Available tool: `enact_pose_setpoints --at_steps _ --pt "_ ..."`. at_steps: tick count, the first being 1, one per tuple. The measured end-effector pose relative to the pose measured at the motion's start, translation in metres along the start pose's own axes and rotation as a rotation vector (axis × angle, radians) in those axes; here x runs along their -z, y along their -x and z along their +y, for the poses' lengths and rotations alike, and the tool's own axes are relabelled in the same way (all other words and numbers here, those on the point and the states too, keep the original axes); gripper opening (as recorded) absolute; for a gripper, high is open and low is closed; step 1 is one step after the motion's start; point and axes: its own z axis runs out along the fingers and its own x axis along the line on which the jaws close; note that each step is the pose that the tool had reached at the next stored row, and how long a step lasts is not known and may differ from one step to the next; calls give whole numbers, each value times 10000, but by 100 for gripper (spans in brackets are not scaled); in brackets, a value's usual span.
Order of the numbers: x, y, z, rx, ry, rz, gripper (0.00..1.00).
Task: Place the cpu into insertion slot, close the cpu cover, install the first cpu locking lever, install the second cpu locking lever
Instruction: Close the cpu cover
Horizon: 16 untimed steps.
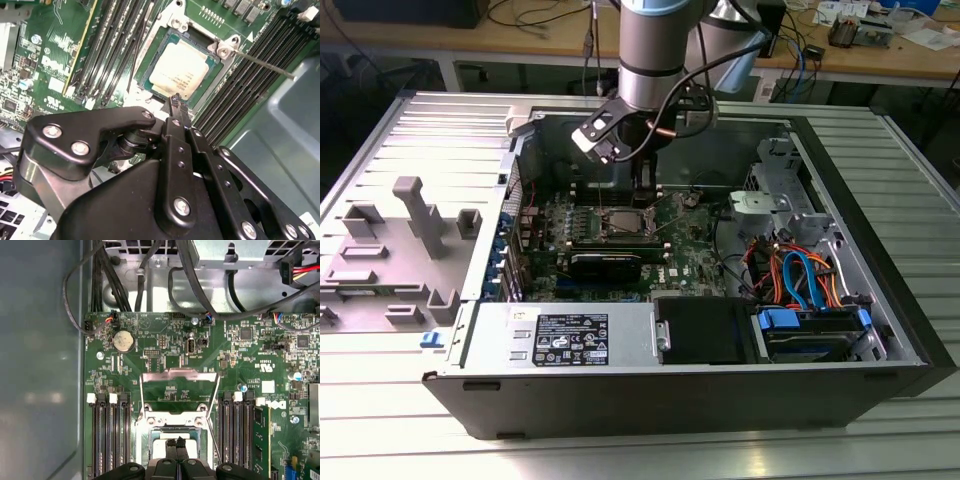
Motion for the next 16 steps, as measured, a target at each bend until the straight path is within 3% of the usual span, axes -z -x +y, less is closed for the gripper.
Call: enact_pose_setpoints --at_steps 4,8,16 --pt "14 -1 32 0 0 -1 11" --pt "125 2 40 3 1 -34 11" --pt "138 2 186 1 -1 -91 11"
